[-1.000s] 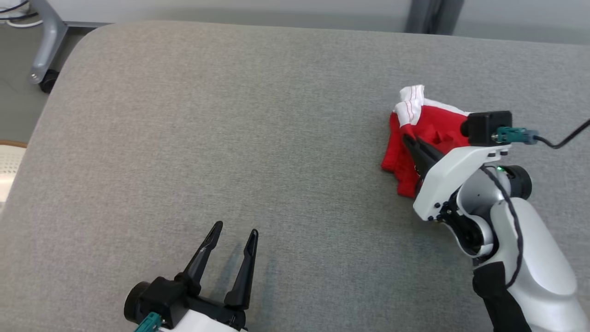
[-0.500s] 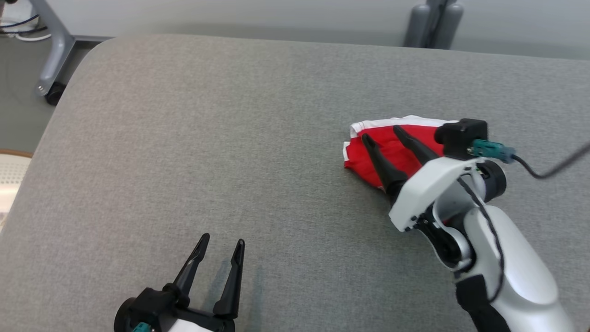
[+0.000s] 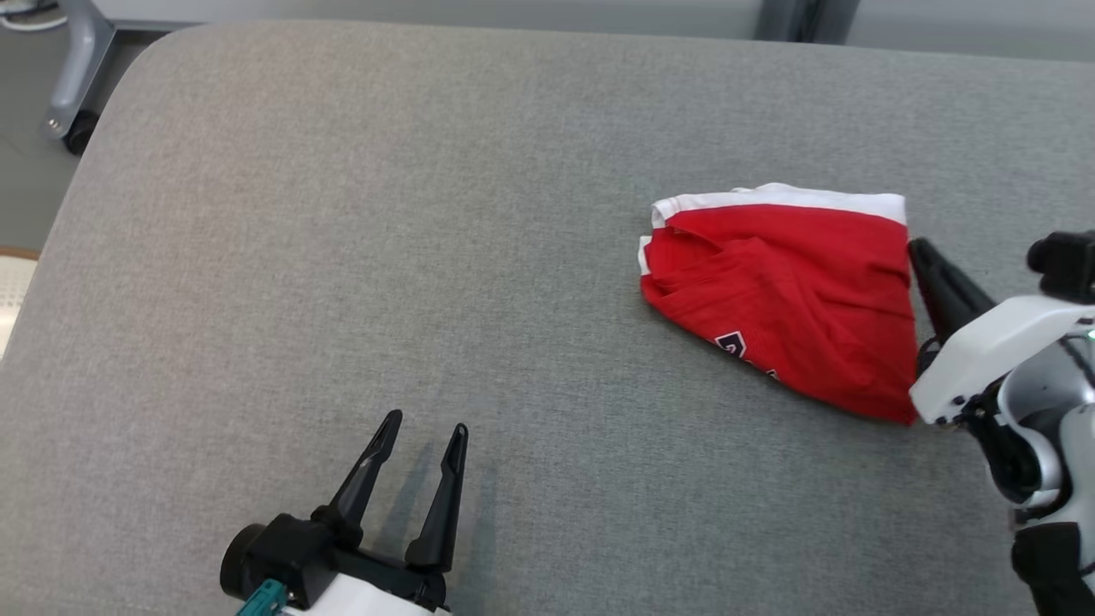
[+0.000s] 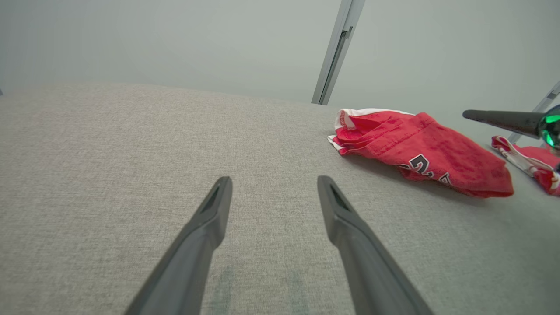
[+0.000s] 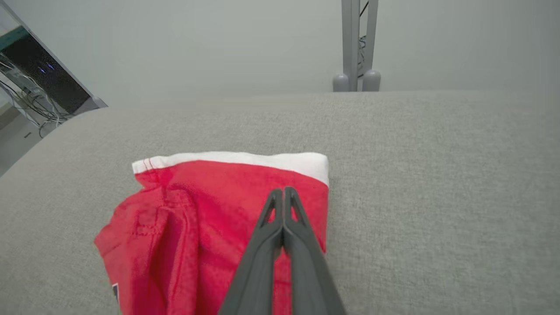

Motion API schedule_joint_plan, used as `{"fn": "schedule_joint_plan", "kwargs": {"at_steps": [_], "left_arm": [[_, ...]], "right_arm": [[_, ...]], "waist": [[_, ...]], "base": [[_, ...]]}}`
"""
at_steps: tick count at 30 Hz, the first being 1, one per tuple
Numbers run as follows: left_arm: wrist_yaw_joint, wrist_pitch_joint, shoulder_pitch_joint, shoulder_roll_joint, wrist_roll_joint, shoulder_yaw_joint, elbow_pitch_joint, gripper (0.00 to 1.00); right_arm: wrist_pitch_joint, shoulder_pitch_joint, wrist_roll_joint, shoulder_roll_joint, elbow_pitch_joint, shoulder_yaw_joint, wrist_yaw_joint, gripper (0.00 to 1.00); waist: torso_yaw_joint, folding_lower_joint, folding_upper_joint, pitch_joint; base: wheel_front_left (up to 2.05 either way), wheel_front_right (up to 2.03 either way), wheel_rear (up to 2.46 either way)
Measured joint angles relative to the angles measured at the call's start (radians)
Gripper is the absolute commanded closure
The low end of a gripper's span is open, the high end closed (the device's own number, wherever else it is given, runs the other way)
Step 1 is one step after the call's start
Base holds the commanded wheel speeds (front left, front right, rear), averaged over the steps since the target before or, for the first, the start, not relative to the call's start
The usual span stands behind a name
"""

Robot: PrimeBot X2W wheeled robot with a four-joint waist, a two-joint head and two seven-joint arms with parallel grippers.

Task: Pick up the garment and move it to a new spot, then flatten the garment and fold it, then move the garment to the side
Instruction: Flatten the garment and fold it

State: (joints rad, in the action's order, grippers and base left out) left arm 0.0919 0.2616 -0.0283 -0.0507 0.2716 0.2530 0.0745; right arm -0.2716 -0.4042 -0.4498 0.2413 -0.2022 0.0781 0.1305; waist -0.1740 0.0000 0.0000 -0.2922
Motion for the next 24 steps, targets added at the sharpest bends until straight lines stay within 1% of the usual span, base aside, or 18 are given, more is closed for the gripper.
{"fn": "schedule_joint_plan", "kwargs": {"at_steps": [3, 7, 13, 19, 24], "left_arm": [[0.001, 0.000, 0.011, 0.000, 0.000, -0.003, 0.006, 0.00], [0.002, 0.000, 0.012, 0.000, 0.000, -0.013, 0.009, 0.00], [0.002, 0.000, 0.008, 0.000, 0.000, -0.026, 0.011, 0.00], [-0.005, 0.000, 0.004, 0.001, 0.003, -0.021, 0.004, 0.00], [-0.005, 0.000, 0.000, 0.001, 0.003, -0.017, 0.006, 0.00]], "right_arm": [[0.023, -0.018, -0.015, -0.001, -0.070, 0.048, 0.000, 1.00], [0.052, -0.030, -0.050, 0.002, -0.112, 0.110, 0.000, 1.00], [0.060, 0.002, -0.105, 0.029, -0.108, 0.224, 0.000, 1.00], [0.049, 0.024, -0.161, 0.037, -0.084, 0.328, 0.000, 1.00], [0.053, 0.025, -0.191, 0.047, -0.096, 0.424, 0.000, 1.00]], "waist": [[-0.016, -0.0001, 0.0000, -0.012], [-0.024, 0.0000, 0.0000, -0.009], [-0.010, 0.0000, 0.0000, 0.016], [0.007, 0.0000, 0.0000, 0.030], [0.006, 0.0000, 0.0000, 0.040]], "base": [[0.00, 0.00, 0.00], [0.00, 0.00, 0.00], [0.00, 0.00, 0.00], [0.00, 0.00, 0.00], [0.00, 0.00, 0.00]]}}
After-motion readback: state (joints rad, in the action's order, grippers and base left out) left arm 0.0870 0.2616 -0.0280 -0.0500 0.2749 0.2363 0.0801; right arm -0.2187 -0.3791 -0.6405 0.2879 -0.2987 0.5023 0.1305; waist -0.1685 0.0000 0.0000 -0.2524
